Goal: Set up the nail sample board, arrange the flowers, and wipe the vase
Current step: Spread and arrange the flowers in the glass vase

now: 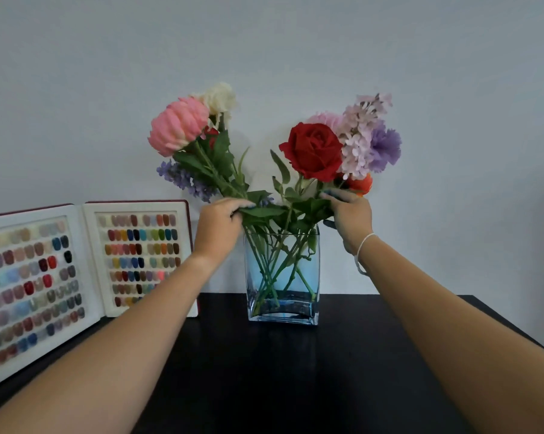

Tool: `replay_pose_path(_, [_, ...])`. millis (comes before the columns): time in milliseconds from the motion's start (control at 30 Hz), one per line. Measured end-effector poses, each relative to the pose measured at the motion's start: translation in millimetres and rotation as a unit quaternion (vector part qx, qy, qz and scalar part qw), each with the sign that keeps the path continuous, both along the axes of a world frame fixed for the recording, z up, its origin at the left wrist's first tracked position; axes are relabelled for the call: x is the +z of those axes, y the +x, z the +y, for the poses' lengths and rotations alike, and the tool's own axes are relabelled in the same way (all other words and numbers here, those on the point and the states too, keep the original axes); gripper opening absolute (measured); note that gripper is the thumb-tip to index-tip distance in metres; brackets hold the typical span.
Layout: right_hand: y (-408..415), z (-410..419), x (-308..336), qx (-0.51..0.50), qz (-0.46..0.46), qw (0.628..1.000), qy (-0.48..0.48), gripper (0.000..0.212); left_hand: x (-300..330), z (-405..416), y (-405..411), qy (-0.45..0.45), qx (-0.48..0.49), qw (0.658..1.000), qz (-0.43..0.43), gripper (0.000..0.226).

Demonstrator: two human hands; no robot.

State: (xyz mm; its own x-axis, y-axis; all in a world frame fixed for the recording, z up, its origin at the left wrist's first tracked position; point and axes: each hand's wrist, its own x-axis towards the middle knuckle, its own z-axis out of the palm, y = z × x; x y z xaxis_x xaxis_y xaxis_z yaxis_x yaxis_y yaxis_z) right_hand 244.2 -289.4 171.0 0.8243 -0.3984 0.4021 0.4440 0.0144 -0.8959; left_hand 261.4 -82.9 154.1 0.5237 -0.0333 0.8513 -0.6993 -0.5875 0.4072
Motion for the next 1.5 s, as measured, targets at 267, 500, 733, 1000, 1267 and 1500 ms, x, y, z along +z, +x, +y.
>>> replay_pose_path(267, [2,-6,-11,0.016,0.027,0.999,-0.009,0.020,-13,19,1,0.033,-0.055,0.998,0.009,0.042])
replay_pose_path(500, [-20,-11,-25,-0.013,-0.021,0.993,-0.116,0.027,-24,27,-5,0.027,-0.074,0.995,0.066,0.045])
replay_pose_path(733, [-38,-4,-38,-0.095,-0.097,0.922,-0.362,0.034,-24,26,-9,0.005,-0.085,0.993,0.080,0.038])
replay_pose_path(1000, [-38,8,-36,-0.121,-0.146,0.901,-0.391,0.035,-8,21,-4,-0.037,-0.083,0.994,0.065,0.038])
replay_pose_path(1267, [-38,2,-54,-0.130,-0.117,0.893,-0.414,0.033,-25,24,0,-0.042,-0.083,0.988,0.125,0.040])
replay_pose_path(1500, [-46,-6,-75,-0.130,-0.115,0.897,-0.406,0.052,-36,27,-8,-0.074,-0.087,0.978,0.176,0.032])
